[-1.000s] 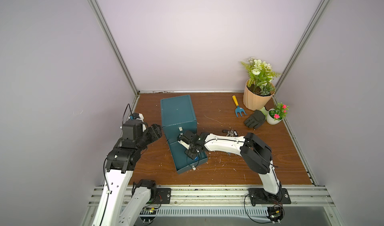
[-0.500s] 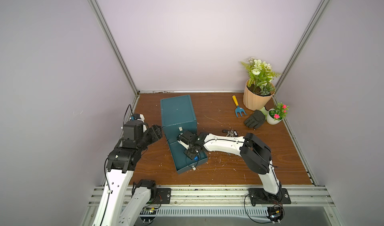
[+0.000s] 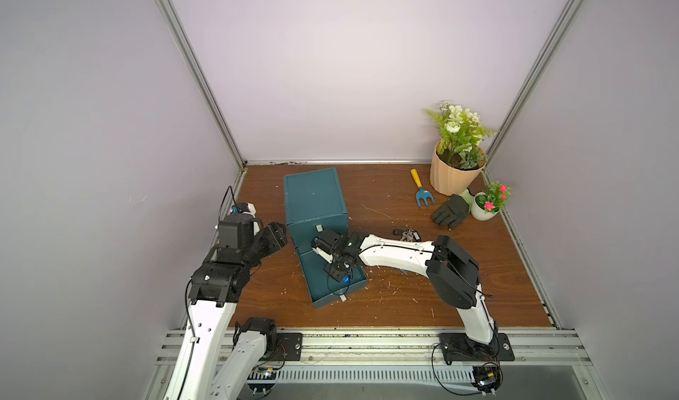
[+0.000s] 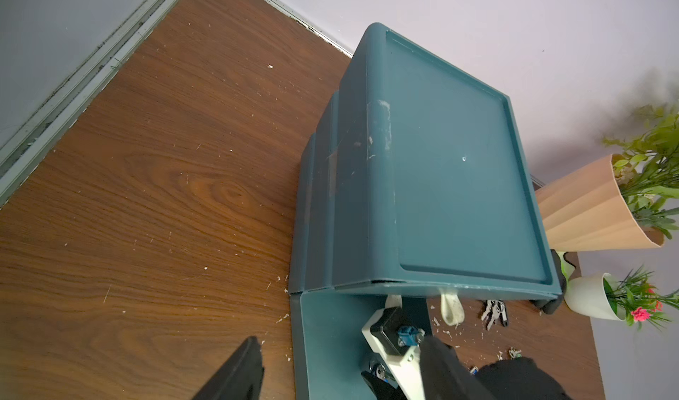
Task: Take the keys out of the drawer
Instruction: Pick up the key from the drawer.
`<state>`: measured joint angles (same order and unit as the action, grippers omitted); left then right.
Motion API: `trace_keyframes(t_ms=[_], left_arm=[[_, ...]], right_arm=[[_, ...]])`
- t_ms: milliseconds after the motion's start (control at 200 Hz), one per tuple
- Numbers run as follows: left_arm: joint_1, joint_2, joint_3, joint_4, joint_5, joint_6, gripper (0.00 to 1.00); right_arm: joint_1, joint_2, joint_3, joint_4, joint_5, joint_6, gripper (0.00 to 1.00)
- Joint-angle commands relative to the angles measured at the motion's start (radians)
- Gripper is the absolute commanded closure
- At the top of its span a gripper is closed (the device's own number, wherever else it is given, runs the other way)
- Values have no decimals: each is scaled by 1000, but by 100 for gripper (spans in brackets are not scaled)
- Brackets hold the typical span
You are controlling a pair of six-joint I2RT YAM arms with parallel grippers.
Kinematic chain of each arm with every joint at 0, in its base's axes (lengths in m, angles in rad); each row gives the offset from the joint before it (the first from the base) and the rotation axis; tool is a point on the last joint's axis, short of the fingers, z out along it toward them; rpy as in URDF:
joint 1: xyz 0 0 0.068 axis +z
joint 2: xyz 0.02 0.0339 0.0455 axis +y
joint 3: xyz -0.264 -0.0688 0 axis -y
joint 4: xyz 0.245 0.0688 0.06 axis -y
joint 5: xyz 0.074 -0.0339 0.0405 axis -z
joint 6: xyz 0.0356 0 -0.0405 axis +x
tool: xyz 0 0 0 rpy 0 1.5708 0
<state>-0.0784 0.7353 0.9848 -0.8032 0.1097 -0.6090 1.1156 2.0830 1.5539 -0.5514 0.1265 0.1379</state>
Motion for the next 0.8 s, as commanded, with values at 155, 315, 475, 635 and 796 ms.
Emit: trace_keyframes(t_ms=[155, 315, 475, 635, 796], left_arm=[[10, -11, -8, 15, -1, 8, 29], [10, -10, -11, 15, 0, 8, 29], [10, -8, -14, 16, 1, 11, 29], [11, -5, -17, 18, 1, 12, 29], [10, -2, -16, 20, -4, 12, 29]], right_arm=[[-3, -23, -4, -55, 34, 29, 56], [-4, -18, -8, -60, 16, 29, 59], [-3, -5, -10, -50, -4, 36, 68], [-2, 15, 15, -52, -10, 30, 82], [-2, 20, 39, -60, -10, 20, 92]])
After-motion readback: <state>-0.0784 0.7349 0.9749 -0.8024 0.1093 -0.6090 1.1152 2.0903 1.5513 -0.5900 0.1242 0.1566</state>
